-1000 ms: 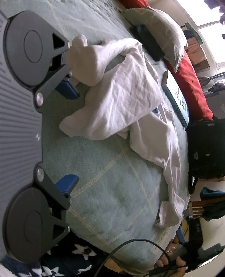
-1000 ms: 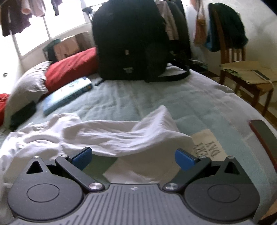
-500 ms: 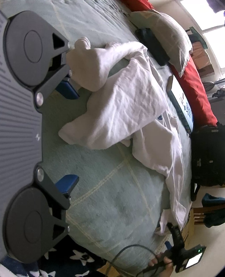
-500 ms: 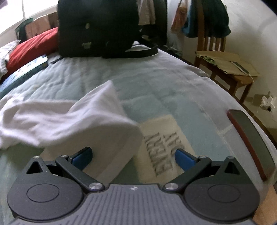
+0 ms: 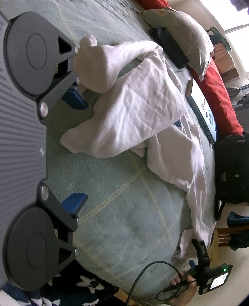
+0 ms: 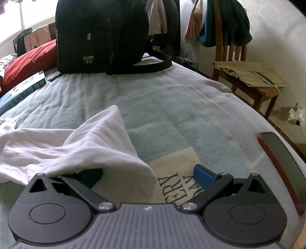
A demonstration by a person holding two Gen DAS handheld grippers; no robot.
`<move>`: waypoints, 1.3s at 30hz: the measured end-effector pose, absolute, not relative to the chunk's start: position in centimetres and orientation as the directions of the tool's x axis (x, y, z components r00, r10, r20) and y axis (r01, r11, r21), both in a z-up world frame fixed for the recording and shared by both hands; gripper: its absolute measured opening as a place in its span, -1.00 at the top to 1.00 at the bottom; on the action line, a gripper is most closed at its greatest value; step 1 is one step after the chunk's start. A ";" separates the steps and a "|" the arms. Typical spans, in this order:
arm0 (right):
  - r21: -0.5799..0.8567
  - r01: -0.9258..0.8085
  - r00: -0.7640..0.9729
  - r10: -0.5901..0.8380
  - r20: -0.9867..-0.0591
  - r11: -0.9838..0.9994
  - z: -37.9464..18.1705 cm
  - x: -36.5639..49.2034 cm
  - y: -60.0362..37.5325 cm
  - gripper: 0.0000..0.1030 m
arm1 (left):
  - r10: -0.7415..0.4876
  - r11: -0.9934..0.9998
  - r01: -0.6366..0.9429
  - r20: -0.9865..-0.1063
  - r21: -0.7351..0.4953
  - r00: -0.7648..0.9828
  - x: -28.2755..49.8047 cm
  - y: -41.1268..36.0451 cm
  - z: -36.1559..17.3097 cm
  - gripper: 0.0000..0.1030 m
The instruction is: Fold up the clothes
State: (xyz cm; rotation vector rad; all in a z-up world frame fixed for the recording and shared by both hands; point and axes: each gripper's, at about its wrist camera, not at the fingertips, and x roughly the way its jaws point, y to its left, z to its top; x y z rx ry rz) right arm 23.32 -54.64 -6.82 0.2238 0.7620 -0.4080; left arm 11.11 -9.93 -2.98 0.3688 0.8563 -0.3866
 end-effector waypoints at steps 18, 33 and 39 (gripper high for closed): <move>0.185 0.471 0.681 -0.222 -0.698 0.862 -5.6 24.2 -57.0 -1.00 | -0.172 0.878 0.454 -0.788 0.149 0.592 11.3 -9.8 -3.2 -0.82; 0.226 0.353 0.737 -0.121 -0.665 0.908 -3.8 23.6 -57.6 0.85 | -0.179 0.875 0.461 -0.787 0.147 0.591 11.3 -9.8 -3.3 -0.82; 0.212 0.341 0.783 -0.151 -0.604 0.916 -0.2 24.0 -57.4 0.85 | -0.180 0.878 0.456 -0.781 0.146 0.598 11.2 -9.6 -3.1 -0.82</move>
